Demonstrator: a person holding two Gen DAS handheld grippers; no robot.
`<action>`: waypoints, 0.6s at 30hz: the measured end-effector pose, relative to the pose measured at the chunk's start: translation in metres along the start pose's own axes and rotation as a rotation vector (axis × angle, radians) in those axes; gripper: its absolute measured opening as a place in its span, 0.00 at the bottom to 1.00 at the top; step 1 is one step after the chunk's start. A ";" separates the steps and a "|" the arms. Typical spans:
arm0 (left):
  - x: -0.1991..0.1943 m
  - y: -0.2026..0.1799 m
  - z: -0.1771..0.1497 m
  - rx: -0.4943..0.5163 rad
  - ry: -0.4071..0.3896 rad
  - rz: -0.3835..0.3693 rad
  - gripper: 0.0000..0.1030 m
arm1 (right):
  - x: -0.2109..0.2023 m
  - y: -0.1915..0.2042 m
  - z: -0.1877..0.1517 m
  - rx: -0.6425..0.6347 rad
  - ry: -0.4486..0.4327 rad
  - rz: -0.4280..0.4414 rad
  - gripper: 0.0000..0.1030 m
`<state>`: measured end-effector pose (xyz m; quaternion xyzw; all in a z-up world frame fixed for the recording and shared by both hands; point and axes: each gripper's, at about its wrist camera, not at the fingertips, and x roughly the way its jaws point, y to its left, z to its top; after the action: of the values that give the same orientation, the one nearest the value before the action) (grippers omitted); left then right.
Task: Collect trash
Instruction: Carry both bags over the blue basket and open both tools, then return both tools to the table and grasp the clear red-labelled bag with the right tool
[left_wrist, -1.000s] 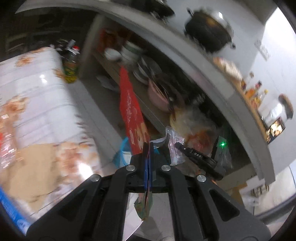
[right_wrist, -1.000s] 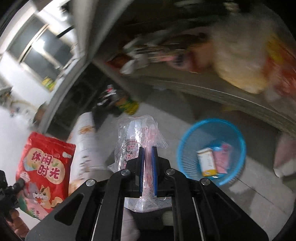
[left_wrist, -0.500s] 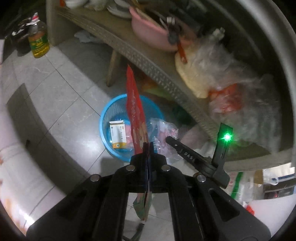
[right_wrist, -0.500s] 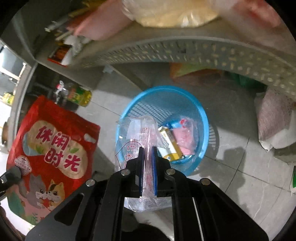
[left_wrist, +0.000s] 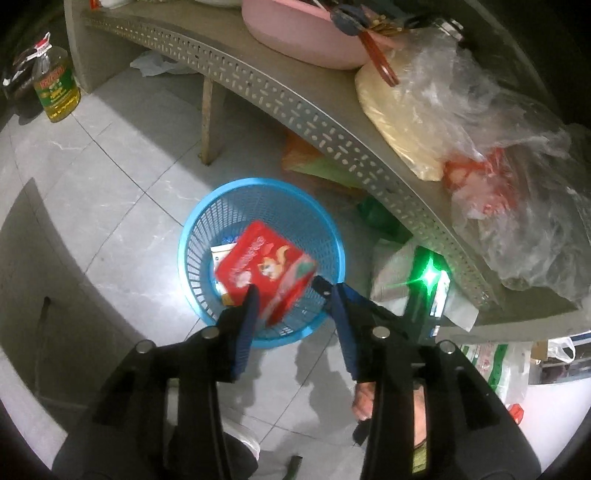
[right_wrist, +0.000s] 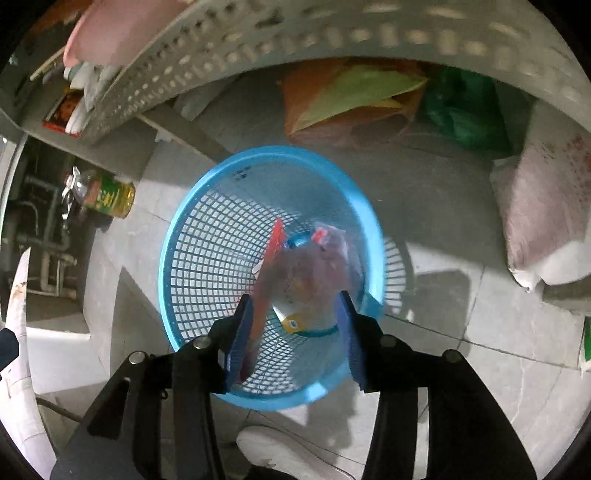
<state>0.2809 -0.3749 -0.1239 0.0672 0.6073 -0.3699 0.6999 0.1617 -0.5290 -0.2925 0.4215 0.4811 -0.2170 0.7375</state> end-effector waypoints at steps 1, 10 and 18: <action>-0.007 0.000 -0.003 0.004 -0.006 0.003 0.37 | -0.007 -0.004 -0.002 0.012 -0.010 0.001 0.45; -0.102 0.004 -0.045 0.005 -0.117 -0.009 0.52 | -0.082 0.005 -0.021 -0.027 -0.110 0.033 0.53; -0.212 0.026 -0.138 -0.006 -0.325 0.039 0.60 | -0.154 0.066 -0.057 -0.254 -0.140 0.143 0.63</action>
<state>0.1885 -0.1896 0.0224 0.0159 0.4856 -0.3604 0.7962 0.1111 -0.4583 -0.1383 0.3421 0.4207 -0.1301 0.8301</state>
